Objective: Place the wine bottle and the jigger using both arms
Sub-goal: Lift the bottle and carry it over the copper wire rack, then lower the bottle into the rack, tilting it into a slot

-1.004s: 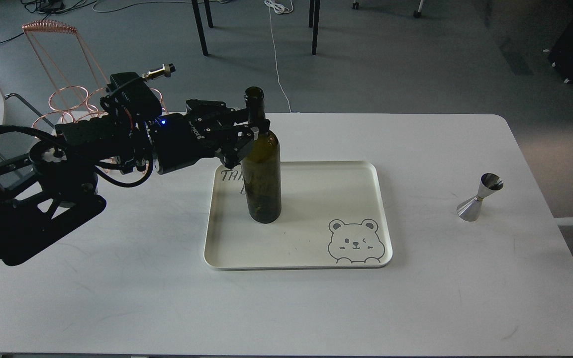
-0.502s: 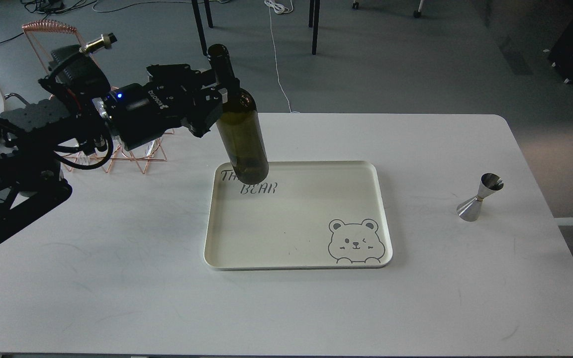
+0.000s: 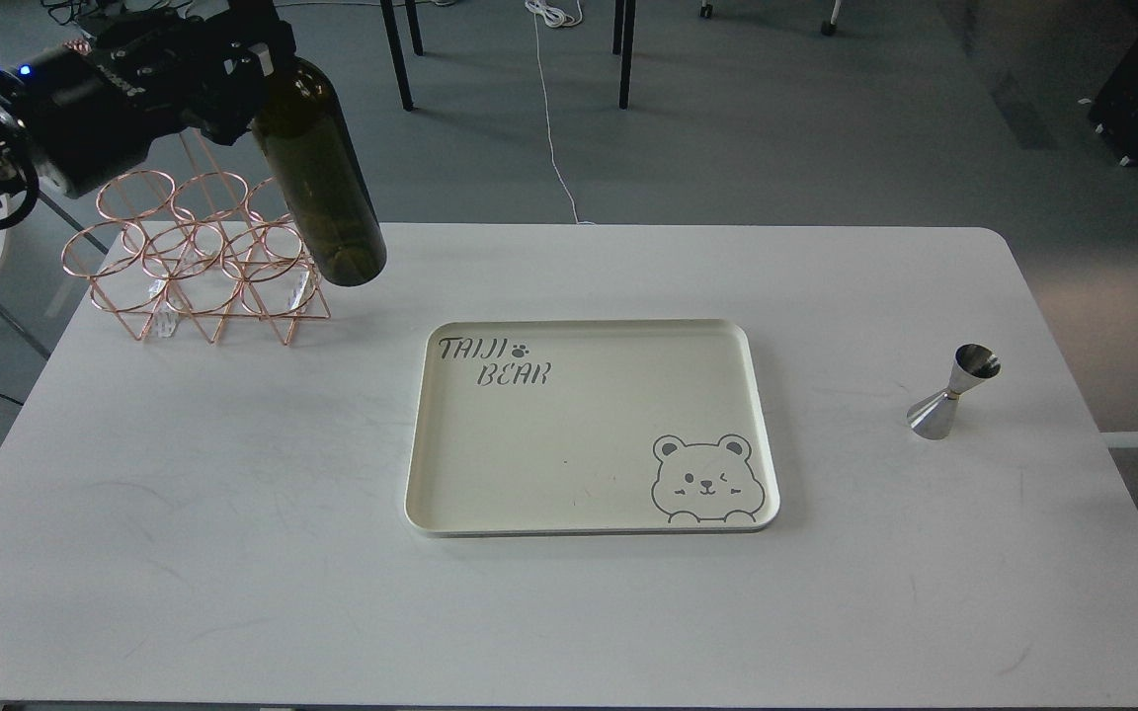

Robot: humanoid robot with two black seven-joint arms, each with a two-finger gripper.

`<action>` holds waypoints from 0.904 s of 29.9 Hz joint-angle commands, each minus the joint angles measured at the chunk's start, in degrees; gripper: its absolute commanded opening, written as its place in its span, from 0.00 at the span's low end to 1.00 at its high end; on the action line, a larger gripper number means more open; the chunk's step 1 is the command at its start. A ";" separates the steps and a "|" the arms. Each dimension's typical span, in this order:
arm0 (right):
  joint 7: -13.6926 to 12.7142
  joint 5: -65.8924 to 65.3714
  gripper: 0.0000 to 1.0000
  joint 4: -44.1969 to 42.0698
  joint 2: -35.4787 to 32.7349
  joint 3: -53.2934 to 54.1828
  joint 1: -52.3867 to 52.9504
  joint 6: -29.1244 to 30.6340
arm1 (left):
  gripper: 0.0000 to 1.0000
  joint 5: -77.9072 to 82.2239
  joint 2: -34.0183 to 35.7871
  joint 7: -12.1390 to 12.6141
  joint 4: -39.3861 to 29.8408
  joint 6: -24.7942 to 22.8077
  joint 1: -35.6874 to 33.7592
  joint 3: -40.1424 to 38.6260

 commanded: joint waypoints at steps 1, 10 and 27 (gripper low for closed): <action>0.00 -0.01 0.99 -0.01 -0.01 -0.05 0.17 0.00 | 0.19 -0.06 0.07 -0.33 3.52 -0.12 -2.56 0.56; 0.00 -0.01 0.99 -0.10 -0.01 -0.22 0.17 0.00 | 0.19 0.38 0.07 -2.27 9.24 -0.12 -2.74 1.09; 0.00 -0.01 0.99 -0.10 -0.45 -0.31 -0.01 0.00 | 0.19 0.73 -0.81 -2.53 11.97 -0.04 -2.12 2.76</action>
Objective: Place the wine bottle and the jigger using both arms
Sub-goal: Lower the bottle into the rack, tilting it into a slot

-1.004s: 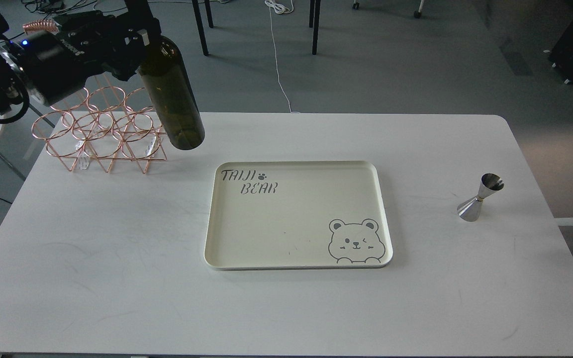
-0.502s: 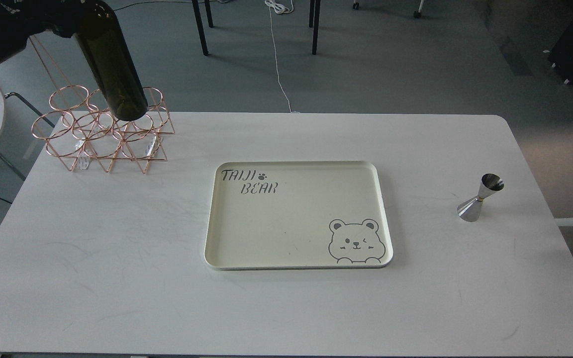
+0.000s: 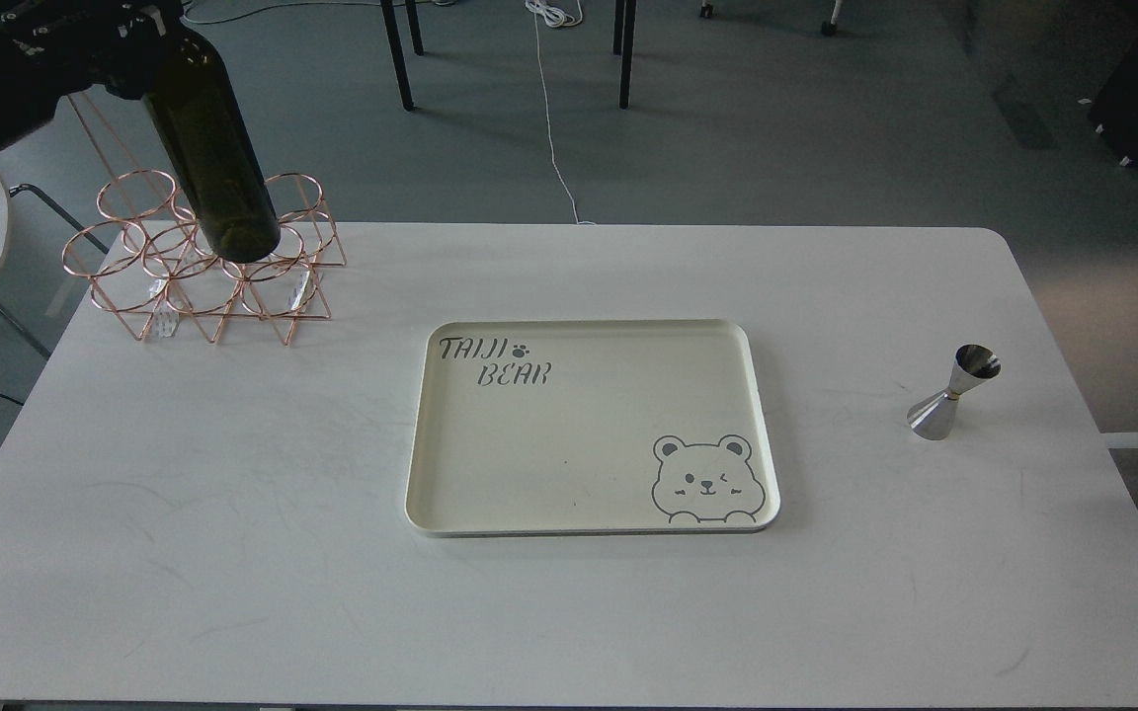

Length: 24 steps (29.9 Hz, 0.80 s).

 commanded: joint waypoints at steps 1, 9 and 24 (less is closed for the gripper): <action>0.00 0.00 0.99 0.00 -0.03 0.03 -0.09 0.00 | 0.19 0.08 -0.01 -0.02 0.03 0.00 0.16 0.00; 0.00 0.00 0.99 0.00 -0.03 0.03 -0.35 0.00 | 0.19 -0.09 -1.94 0.07 0.03 0.26 0.07 1.49; 0.00 0.00 0.99 0.00 0.05 0.03 -0.44 0.00 | 0.20 -0.09 -2.03 -0.02 2.75 0.35 0.16 2.37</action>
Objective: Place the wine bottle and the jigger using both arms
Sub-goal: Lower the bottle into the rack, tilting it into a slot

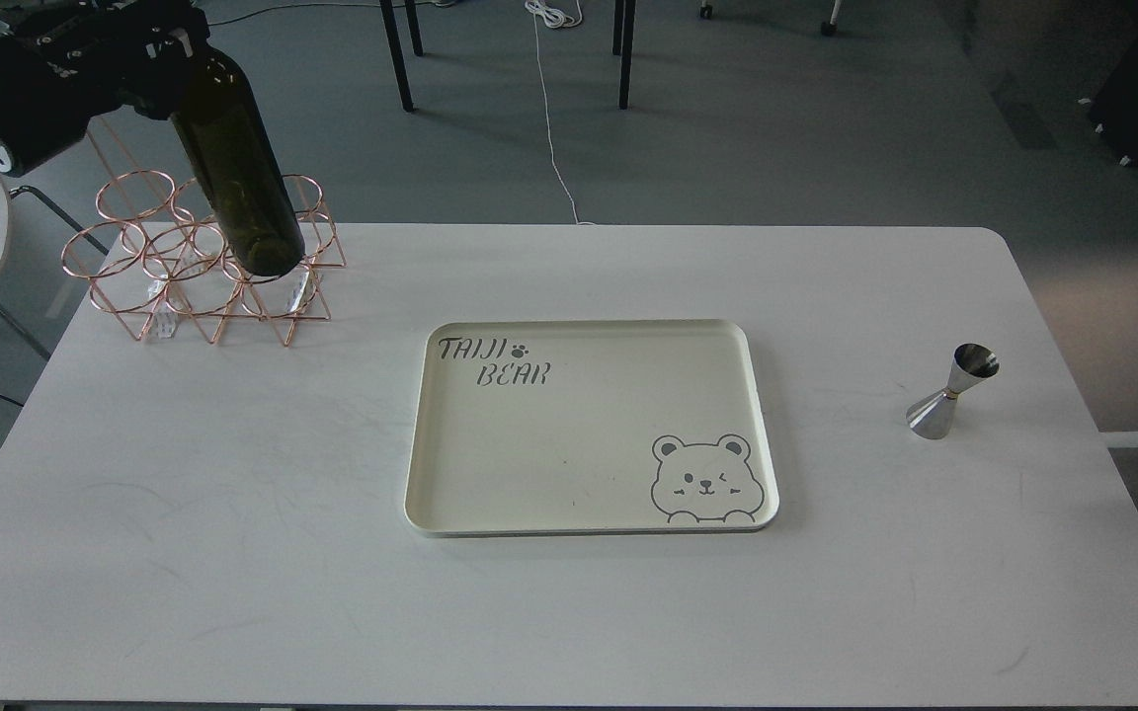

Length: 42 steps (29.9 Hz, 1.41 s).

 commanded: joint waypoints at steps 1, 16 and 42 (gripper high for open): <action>0.00 0.00 0.99 0.14 0.02 0.00 0.00 0.00 | 0.20 -0.08 0.01 -0.15 1.07 0.24 -0.11 -0.20; 0.00 0.00 0.99 0.06 -0.06 0.00 -0.17 0.00 | 0.20 -0.52 -2.10 -0.24 3.88 0.42 -0.11 2.26; 0.00 0.00 0.99 0.14 0.02 0.00 -0.08 0.00 | 0.32 -2.10 -3.94 -0.24 5.73 0.42 1.21 2.70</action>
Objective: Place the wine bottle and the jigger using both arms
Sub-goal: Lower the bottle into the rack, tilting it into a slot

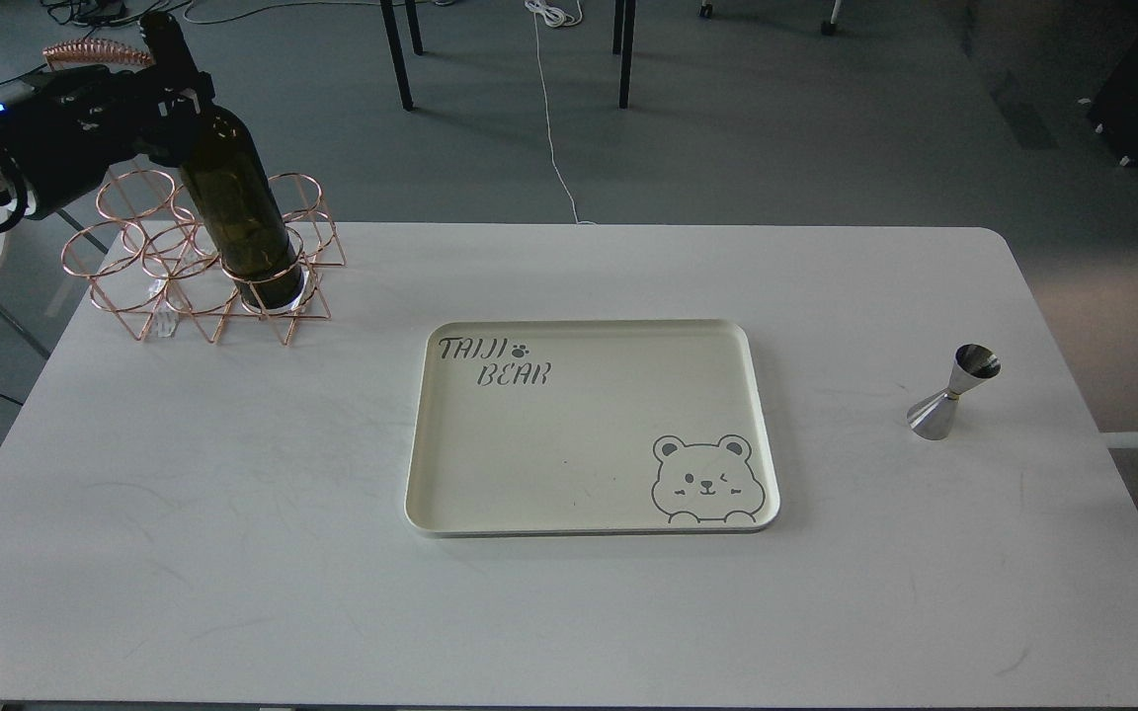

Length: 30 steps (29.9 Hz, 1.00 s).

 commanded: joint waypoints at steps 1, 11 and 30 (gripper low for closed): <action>0.00 0.00 0.99 0.09 0.00 0.00 0.00 0.00 | 0.33 -0.76 -0.28 0.07 0.07 -0.02 0.35 -0.06; 0.00 0.00 0.99 0.00 0.00 0.00 -0.09 0.00 | 0.37 -0.85 -0.45 0.07 0.07 -0.02 0.79 0.03; 0.00 0.00 0.99 -0.09 0.00 0.35 -0.09 0.00 | 0.92 -21.04 -0.37 0.86 0.07 0.07 0.97 -0.94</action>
